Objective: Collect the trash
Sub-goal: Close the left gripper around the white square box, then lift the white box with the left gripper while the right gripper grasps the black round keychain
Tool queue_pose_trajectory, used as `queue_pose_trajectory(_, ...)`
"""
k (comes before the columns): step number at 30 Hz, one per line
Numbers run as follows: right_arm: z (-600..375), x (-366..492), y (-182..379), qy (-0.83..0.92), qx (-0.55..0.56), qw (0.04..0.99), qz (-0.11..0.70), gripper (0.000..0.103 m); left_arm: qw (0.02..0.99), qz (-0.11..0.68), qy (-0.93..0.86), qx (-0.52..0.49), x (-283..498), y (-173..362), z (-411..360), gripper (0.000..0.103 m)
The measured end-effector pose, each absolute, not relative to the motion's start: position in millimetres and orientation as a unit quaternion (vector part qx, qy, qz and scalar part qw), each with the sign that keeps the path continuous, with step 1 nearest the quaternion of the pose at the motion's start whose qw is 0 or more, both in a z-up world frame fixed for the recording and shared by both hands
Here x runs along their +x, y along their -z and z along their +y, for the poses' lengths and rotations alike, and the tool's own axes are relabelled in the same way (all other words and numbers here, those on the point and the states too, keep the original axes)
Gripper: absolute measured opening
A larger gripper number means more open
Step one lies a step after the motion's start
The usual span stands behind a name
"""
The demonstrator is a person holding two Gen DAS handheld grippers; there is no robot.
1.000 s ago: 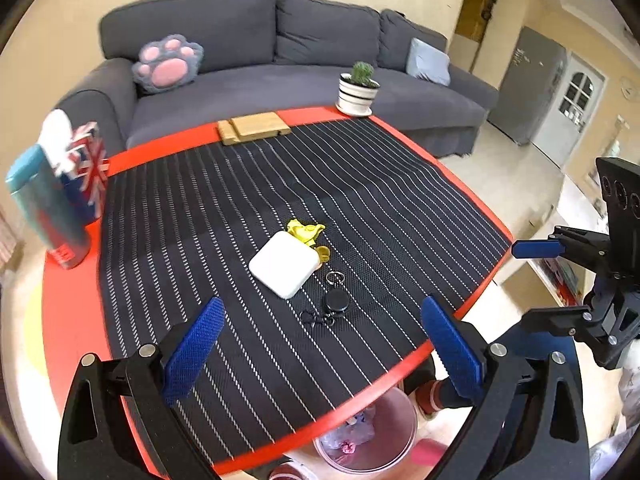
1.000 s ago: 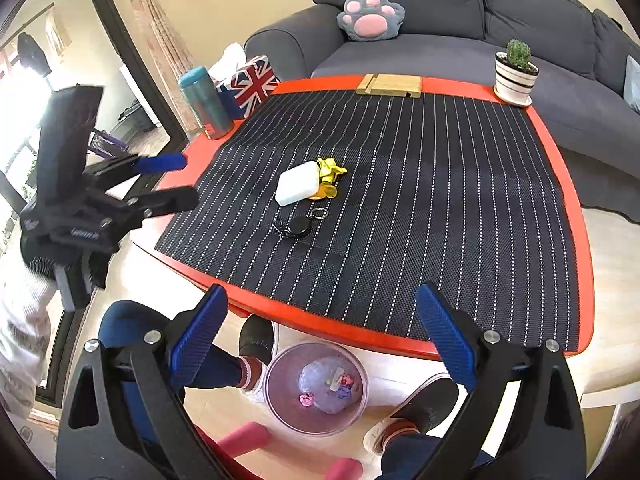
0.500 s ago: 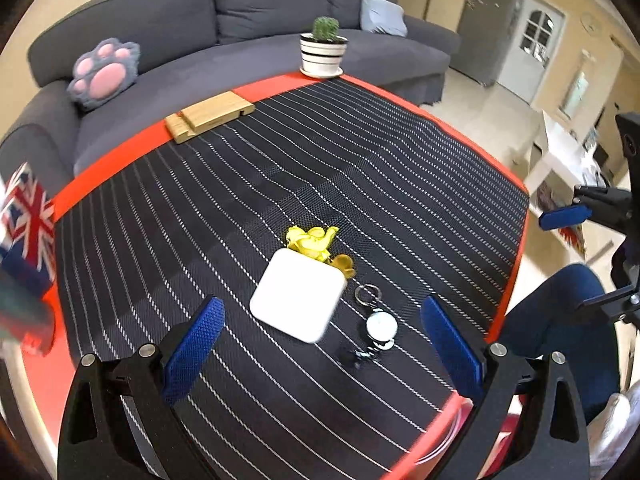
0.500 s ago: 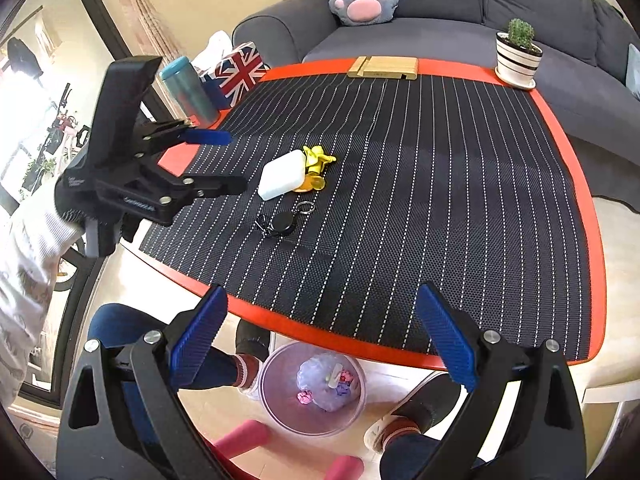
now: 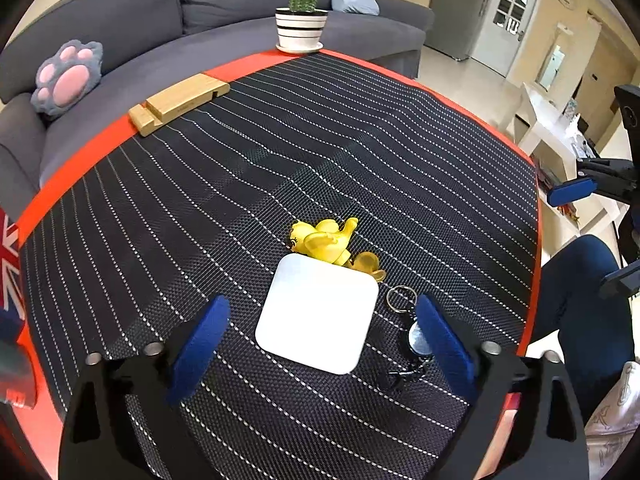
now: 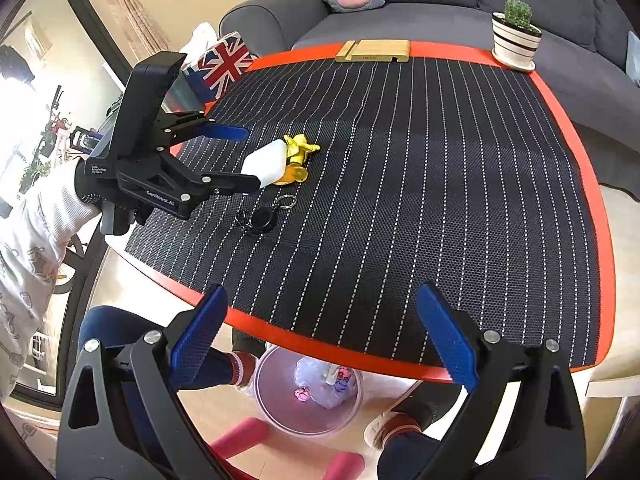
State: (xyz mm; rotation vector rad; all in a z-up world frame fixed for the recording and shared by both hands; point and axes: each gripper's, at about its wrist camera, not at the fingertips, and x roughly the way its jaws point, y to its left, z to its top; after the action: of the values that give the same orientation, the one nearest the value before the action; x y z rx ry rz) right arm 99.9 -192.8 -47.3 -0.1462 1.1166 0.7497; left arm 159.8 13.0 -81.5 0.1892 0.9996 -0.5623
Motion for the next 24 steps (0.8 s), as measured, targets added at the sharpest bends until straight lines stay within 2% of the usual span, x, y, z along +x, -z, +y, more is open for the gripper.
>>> queue_pose_trajectory(7,-192,104,52,-0.346,-0.068,0.777,0.521,0.094,0.827,0.477,0.282,0.089,164,90,11,0.069)
queue_pose_trajectory(13,-191,105,52,-0.348,-0.068,0.776,0.522,0.094,0.827,0.481,0.277,0.095,164,96,11,0.067)
queue_pose_trajectory(14,-191,105,52,-0.347,-0.068,0.776,0.522,0.094,0.828,0.480,0.275,0.093,164,95,12,0.062)
queue_pose_trajectory(15,-191,105,52,-0.348,-0.068,0.776,0.522,0.094,0.828,0.480,0.276,0.091,164,94,13,0.062)
queue_pose_trajectory(24,-185,106,52,-0.353,-0.072,0.775,0.519,0.094,0.843,0.469,0.254,0.073,156,86,23,0.060)
